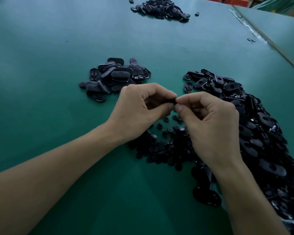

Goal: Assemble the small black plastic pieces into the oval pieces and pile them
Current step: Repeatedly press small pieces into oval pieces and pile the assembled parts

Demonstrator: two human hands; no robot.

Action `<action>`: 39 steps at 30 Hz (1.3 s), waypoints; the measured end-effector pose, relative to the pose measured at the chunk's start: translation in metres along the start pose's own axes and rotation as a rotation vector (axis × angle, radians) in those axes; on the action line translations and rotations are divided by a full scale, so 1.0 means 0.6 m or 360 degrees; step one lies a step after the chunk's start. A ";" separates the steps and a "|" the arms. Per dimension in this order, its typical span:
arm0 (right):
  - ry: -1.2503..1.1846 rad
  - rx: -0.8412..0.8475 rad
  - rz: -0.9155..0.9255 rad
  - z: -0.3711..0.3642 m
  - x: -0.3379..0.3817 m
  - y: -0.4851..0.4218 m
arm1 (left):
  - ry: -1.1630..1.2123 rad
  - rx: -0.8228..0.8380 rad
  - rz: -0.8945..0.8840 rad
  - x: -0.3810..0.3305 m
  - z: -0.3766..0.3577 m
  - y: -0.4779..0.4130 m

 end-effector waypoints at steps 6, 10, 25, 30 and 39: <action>0.0031 -0.0017 0.0011 -0.003 0.000 0.000 | -0.0052 -0.0017 -0.0033 -0.001 0.000 -0.001; 0.0023 0.0001 0.0003 -0.004 -0.001 0.000 | -0.0068 -0.0023 -0.0035 -0.001 0.001 -0.001; 0.0049 -0.0069 0.0017 -0.012 -0.004 0.005 | -0.0087 0.0016 -0.0004 -0.002 0.001 0.001; -0.0001 -0.0062 0.0013 -0.010 -0.003 0.006 | -0.0105 0.0006 0.0019 0.001 0.001 0.001; 0.0124 -0.0039 0.0019 0.000 -0.008 -0.003 | -0.0192 0.0041 -0.0049 0.000 -0.004 0.007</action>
Point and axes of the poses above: each hand's wrist, its own y-axis away from the middle knuckle, its own z-axis out of the back of the hand, x = y × z, the point moved 1 cm from there along -y, towards the middle knuckle, and after that the axes turned 6 degrees about -z, right-handed, at the moved point
